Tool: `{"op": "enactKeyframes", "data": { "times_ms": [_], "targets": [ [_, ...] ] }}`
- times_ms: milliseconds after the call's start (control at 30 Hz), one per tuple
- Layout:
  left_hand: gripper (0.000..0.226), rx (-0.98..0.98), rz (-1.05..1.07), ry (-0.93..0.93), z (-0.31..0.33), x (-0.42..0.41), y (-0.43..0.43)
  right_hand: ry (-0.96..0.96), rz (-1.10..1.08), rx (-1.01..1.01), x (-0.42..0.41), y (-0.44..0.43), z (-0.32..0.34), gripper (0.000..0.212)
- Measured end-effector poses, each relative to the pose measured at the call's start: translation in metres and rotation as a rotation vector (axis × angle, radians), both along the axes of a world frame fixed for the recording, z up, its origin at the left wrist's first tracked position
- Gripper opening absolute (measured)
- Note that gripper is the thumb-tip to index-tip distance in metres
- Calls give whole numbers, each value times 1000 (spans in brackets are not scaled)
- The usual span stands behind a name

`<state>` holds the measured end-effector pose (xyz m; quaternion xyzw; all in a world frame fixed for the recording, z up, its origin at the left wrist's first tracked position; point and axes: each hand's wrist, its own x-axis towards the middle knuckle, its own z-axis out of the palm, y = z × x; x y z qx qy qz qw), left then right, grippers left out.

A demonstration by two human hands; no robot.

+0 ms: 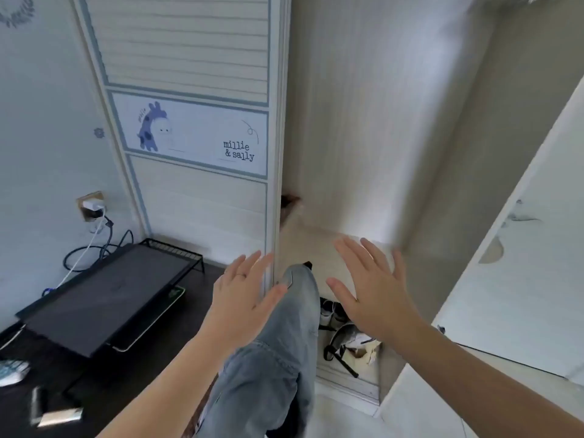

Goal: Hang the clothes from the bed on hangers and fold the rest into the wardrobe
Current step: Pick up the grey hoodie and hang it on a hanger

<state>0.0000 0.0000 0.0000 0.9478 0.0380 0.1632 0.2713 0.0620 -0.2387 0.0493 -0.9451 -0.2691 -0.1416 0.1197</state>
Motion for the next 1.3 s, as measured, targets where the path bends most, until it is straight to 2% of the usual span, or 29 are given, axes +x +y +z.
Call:
{"op": "enactKeyframes", "data": {
  "times_ms": [167, 333, 500, 667, 1033, 1133, 1300],
  "targets": [
    [87, 3, 198, 127, -40, -16, 9, 120, 156, -76, 23, 22, -38, 64],
    [89, -25, 454, 227, -64, -32, 1, 223, 407, -113, 53, 39, -69, 67],
    [87, -83, 712, 305, -80, -53, -46, 192, 677, -209, 72, 39, -88, 73],
    [81, -86, 940, 395, -88, -97, -90, 194, 923, -261, 65, 49, -98, 67],
    [77, -175, 1502, 477, -82, -253, -203, 176, 1500, -344, -80, 70, -105, 67],
    [70, -217, 1644, 462, -84, -301, -243, 186, 1631, -378, -134, 64, -108, 68],
    [71, -296, 1858, 419, -96, -382, -325, 148, 1837, -436, -234, 33, -121, 68]
  ]
}}
